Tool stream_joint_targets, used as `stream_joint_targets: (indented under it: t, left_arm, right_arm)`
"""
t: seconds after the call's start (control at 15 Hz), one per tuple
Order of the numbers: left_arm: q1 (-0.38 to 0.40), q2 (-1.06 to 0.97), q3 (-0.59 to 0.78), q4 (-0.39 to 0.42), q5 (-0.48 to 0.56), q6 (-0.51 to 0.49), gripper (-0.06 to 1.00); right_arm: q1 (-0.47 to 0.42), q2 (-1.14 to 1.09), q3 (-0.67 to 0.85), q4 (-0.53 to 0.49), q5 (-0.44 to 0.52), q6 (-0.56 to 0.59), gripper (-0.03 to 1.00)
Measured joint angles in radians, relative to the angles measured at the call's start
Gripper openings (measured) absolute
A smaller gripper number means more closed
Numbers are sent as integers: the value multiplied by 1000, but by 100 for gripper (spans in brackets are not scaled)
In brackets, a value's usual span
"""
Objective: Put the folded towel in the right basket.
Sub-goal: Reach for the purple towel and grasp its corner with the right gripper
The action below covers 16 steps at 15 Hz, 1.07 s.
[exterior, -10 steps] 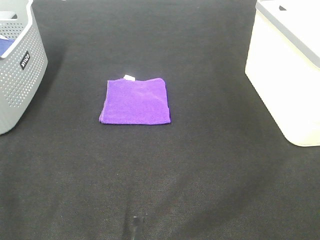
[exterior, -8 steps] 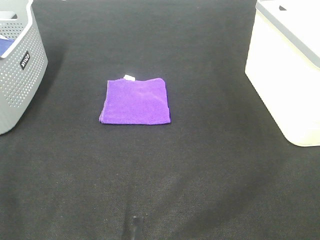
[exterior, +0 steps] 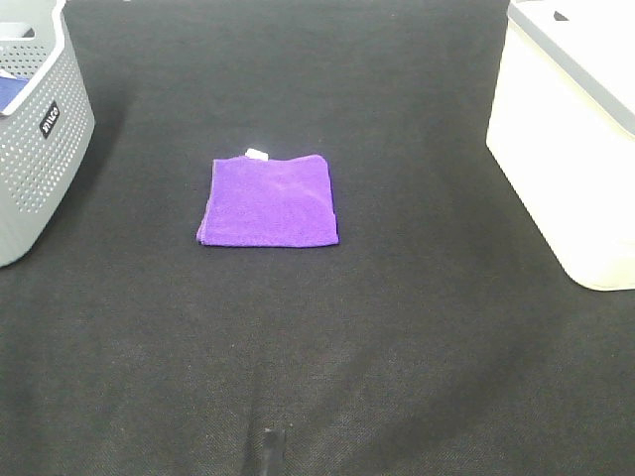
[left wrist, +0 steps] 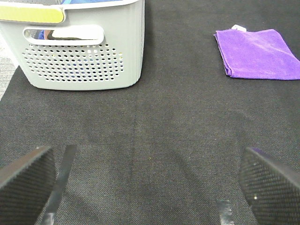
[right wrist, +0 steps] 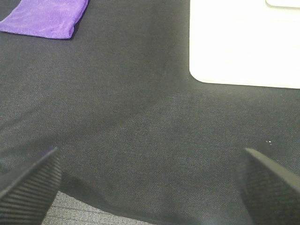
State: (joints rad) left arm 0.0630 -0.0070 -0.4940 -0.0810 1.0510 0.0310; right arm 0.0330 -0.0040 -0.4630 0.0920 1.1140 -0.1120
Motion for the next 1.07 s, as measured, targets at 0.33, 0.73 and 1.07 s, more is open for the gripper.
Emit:
stream_joint_targets:
  t: [0.33,0.73,1.07]
  left_arm:
    - [0,0,0,0,0,0,99]
    - [0,0,0,0,0,0,99]
    - [0,0,0,0,0,0,99]
  right_arm:
    - [0,0,0,0,0,0,96]
    - [0,0,0,0,0,0,96]
    - [0,0,0,0,0,0,96]
